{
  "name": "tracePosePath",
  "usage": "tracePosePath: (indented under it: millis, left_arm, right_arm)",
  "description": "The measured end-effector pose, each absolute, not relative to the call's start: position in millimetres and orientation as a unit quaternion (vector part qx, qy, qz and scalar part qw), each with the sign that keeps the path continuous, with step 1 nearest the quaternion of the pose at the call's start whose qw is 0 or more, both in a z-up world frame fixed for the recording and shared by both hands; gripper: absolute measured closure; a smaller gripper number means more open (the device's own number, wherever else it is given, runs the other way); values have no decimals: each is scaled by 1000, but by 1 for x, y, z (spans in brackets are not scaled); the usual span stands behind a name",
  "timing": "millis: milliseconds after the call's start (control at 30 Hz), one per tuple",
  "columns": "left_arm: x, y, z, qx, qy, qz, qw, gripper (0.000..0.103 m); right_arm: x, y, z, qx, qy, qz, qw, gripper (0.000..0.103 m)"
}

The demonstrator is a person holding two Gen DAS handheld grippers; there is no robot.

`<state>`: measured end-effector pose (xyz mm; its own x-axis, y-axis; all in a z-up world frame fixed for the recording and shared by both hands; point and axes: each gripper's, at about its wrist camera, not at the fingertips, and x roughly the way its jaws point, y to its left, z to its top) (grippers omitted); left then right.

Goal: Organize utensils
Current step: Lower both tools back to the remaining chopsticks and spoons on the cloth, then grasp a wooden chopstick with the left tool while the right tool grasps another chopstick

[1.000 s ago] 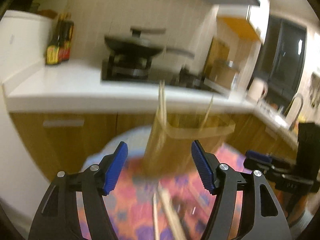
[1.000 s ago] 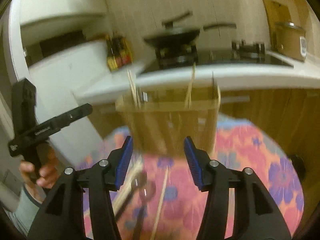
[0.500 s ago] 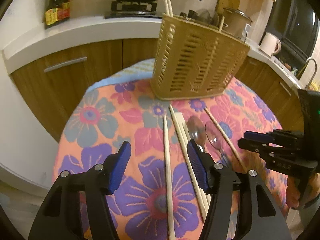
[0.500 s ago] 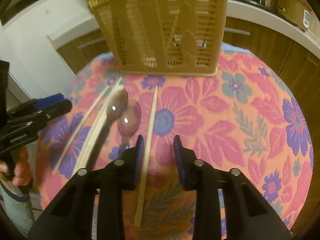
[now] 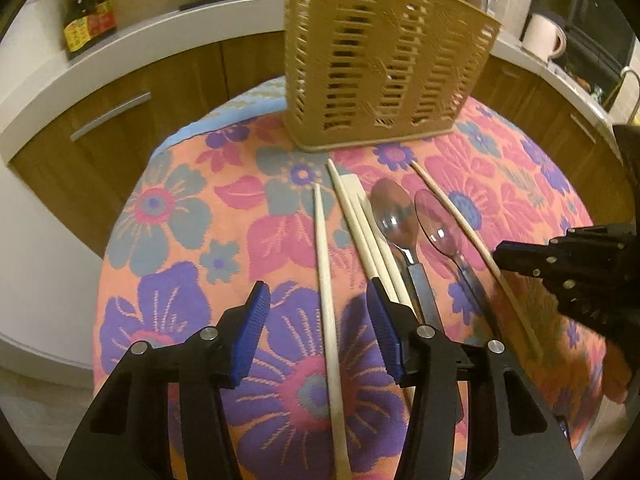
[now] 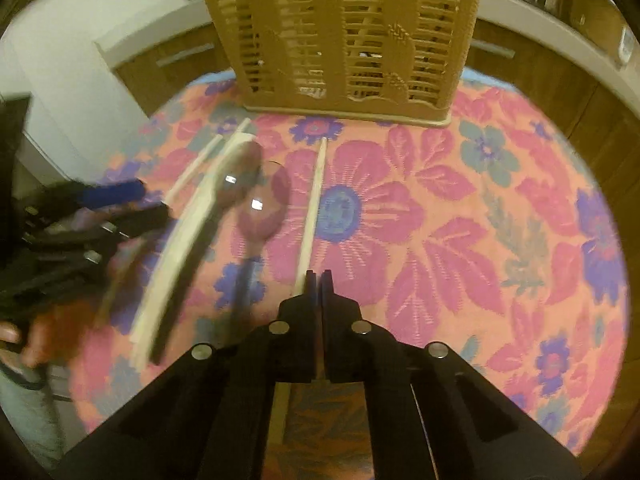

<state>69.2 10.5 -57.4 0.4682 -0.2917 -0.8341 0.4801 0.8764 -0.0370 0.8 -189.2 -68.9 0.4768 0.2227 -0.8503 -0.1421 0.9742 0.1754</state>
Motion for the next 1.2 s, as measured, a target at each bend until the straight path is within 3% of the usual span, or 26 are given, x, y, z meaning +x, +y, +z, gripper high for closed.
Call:
tracePosePath:
  millis: [167,400,600,900,1033,1100,1200]
  left_arm:
    - [70,4,-62,133,467,-212,848,61]
    - [73,3,-60,137,473,-216,843,61]
    - [78,3,-58,130,480,-232,836,61]
    - [89,-17,-59,184,499,-229,816,64]
    - [87,-28,-57,208,504,-248,801,83]
    - [85,-30,-57,215,503,-249,800,95]
    - [83,-26,-57,207,499,-245,805,99]
  right_arm:
    - [3,-191,-61,56,497,121,858,101]
    - [15,-181,-65,28,514,120,849,100]
    - [18,-189,-63,36,514,120,848,74]
    - [34,-163,-65,-37,540,83,837,76]
    - [46,-151,-64,-57,556,87,825,96]
    - [50,-156,-64,-48,565,94,818,99]
    - [47,-168,-63,-37,569,105,815,99]
